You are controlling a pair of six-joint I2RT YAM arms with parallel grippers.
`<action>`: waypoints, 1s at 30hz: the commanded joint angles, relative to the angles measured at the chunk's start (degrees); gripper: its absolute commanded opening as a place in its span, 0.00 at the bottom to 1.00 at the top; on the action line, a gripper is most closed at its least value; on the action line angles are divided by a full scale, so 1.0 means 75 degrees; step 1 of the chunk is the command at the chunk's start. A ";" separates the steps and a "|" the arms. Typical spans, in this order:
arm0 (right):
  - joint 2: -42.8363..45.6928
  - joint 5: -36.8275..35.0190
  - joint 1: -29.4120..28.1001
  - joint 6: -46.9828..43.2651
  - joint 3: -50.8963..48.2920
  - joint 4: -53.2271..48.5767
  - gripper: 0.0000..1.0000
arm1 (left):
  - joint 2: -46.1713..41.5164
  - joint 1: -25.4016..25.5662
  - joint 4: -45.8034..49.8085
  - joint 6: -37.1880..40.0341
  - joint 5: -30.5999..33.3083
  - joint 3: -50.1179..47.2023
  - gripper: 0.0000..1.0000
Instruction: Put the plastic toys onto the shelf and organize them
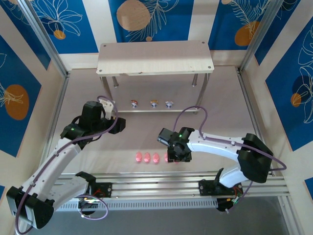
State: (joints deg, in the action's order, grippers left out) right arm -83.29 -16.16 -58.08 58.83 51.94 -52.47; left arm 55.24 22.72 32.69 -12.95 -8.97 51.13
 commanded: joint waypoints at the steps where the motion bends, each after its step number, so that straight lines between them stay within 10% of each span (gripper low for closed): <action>1: -0.0185 0.0219 0.0113 -0.0088 -0.0011 0.0056 0.53 | 0.0037 -0.0148 0.0189 0.0162 -0.0202 0.0313 0.57; 19: -0.0702 0.0591 0.0549 -0.0423 -0.0239 0.0527 0.43 | 0.0343 -0.0578 0.0083 0.0279 -0.0526 0.0388 0.57; 30: 0.0033 0.0042 0.0480 -0.0594 0.0303 -0.0457 0.13 | 0.0482 -0.0741 0.0037 0.0287 -0.0689 0.0526 0.56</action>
State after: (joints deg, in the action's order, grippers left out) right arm -86.41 -13.89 -54.17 54.89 51.27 -50.61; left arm 58.48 18.11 32.64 -11.53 -12.32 52.47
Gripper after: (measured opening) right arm 0.133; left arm 0.562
